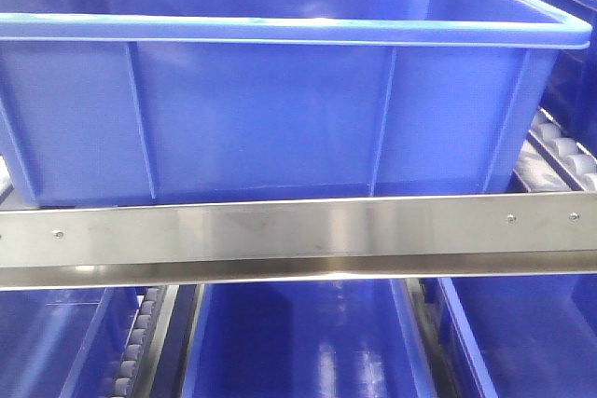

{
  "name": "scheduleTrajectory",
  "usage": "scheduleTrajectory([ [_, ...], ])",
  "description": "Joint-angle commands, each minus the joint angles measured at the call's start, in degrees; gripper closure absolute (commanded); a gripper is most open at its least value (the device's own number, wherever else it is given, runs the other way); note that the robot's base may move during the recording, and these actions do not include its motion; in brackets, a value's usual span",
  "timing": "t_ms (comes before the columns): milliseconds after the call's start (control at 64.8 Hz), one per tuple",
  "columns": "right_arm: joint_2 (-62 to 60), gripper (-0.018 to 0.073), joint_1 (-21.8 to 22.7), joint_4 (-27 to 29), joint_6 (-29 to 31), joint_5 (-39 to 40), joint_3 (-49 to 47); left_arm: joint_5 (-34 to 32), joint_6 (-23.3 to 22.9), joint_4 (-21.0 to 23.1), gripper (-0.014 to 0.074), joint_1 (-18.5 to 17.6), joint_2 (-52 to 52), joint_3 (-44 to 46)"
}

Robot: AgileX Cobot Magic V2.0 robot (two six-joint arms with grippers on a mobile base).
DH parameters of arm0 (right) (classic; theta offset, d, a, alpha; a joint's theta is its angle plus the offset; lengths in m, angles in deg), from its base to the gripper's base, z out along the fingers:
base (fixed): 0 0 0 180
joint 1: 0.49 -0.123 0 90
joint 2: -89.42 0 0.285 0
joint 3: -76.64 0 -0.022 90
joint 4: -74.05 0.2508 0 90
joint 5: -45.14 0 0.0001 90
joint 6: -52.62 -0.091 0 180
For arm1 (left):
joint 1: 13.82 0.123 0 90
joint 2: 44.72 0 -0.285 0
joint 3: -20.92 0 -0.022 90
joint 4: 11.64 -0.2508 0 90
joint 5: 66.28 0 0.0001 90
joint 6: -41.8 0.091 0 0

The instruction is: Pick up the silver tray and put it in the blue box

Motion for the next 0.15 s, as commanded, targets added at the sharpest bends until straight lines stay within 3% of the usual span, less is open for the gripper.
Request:
scheduleTrajectory([
  [0, -1.2, 0.0503, 0.4, 0.2, 0.6, 4.5, 0.1, -5.4, 0.1, 0.4, 0.0701, 0.1, 1.0, 0.1],
  [139, -1.2, 0.0503, 0.4, 0.2, 0.6, 4.5, 0.1, -5.4, 0.1, 0.4, 0.0701, 0.1, 1.0, 0.1],
])
